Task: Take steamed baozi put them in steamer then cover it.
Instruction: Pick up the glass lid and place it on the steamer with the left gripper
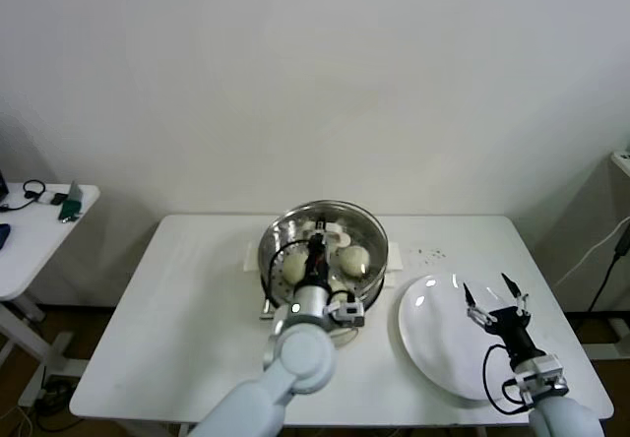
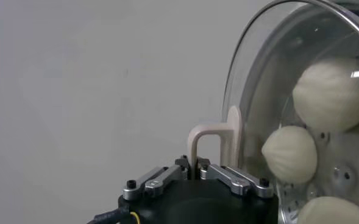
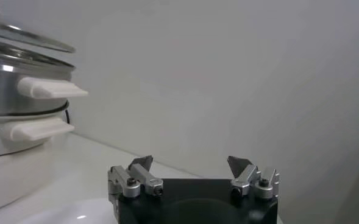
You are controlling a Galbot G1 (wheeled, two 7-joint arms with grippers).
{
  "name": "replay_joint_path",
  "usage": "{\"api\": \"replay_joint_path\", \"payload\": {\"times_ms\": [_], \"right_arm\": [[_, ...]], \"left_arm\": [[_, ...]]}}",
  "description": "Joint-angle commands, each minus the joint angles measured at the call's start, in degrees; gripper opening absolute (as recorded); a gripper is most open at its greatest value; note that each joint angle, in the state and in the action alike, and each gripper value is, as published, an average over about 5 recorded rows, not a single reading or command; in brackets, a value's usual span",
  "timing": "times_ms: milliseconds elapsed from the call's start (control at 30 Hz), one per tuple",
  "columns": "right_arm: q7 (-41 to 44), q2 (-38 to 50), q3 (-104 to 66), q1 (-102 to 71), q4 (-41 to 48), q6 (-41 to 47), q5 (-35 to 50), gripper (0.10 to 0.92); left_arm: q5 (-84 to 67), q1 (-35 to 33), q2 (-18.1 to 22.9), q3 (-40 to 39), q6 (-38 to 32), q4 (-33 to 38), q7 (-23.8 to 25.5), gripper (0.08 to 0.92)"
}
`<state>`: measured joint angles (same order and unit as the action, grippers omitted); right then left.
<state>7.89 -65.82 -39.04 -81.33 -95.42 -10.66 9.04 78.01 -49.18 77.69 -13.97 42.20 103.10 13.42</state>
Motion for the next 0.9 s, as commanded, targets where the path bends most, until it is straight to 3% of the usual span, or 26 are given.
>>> {"api": "replay_joint_path", "payload": {"times_ms": [33,900], "right_arm": [[0.1,-0.4,-0.3,-0.1,0.1,-0.2,-0.1,0.823],[0.9,-1.7,-1.2,-0.5,0.5,-0.8,-0.2,0.823]], "left_arm": [[0.6,0.2,1.4,-0.7,2.8,-2.1,0.1,0.151],[1.1,0.7,0.3,-0.7,2.1,-4.3,-1.9,0.151]]}}
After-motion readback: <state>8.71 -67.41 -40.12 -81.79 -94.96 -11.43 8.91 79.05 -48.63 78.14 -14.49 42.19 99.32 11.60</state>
